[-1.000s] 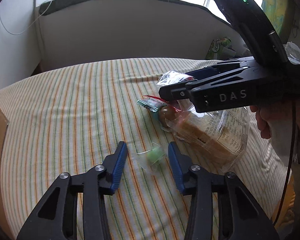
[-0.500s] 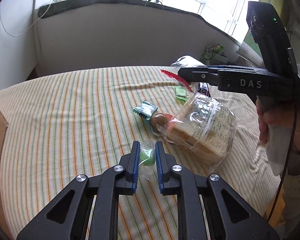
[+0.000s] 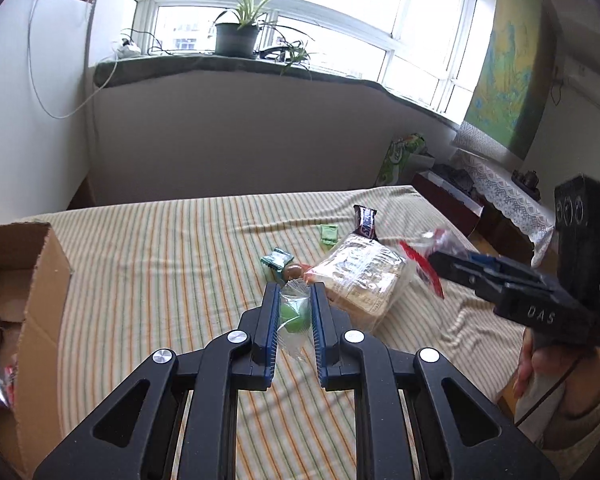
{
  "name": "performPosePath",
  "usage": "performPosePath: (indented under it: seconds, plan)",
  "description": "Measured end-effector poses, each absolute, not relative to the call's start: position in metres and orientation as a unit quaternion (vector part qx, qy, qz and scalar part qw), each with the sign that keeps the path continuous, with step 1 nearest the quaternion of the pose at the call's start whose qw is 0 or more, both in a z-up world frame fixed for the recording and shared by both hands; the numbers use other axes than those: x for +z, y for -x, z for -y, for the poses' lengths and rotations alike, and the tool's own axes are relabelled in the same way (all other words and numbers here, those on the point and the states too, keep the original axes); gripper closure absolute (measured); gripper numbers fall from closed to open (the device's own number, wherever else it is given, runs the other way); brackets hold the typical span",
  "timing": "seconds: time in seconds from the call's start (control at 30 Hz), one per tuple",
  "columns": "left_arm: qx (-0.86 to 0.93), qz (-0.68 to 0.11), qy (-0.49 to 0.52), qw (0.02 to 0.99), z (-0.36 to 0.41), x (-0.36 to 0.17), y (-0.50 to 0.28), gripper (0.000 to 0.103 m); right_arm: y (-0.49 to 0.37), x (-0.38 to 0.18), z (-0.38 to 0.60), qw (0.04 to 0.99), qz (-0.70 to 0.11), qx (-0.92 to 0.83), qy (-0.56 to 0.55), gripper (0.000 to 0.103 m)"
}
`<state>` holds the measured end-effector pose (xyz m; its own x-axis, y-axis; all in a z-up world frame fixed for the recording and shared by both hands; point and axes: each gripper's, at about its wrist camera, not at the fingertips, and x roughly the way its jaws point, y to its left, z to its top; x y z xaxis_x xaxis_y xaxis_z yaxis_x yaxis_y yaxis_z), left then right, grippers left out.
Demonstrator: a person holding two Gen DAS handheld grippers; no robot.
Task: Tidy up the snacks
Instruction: 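Close the left tool on the small green candy while the right tool closes on the red-edged dark snack bag, then carry the green candy and dark snack bag over the cardboard box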
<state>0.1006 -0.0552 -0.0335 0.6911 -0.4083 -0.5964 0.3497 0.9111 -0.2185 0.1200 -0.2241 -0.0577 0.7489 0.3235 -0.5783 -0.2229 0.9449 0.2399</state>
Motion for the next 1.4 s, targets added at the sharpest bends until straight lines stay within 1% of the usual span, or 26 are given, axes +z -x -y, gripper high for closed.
performPosePath:
  seconds: [0.1,0.23,0.47,0.77,1.03,1.4]
  plan:
    - [-0.208,-0.325,0.046,0.922,0.046,-0.027,-0.088,0.09,-0.089,-0.067,0.223,0.93,-0.328,0.136,-0.092,0.049]
    - [-0.209,-0.313,0.05,0.925,0.04,-0.024,-0.076,0.09,-0.069,-0.064,0.215,0.932,-0.329,0.127,-0.077,0.049]
    - [-0.198,-0.287,0.056,0.936,0.022,-0.004,-0.054,0.09,-0.054,-0.032,0.195,0.943,-0.297,0.14,-0.051,0.048]
    - [-0.168,-0.263,0.076,0.947,-0.015,0.003,-0.037,0.09,-0.049,-0.022,0.152,0.939,-0.297,0.174,-0.021,0.048]
    - [-0.126,-0.248,0.11,0.954,-0.072,-0.001,-0.027,0.09,-0.054,-0.014,0.095,0.931,-0.3,0.208,0.016,0.048]
    - [-0.036,-0.247,0.153,0.956,-0.16,-0.022,-0.002,0.09,-0.062,-0.012,-0.017,0.904,-0.302,0.293,0.069,0.047]
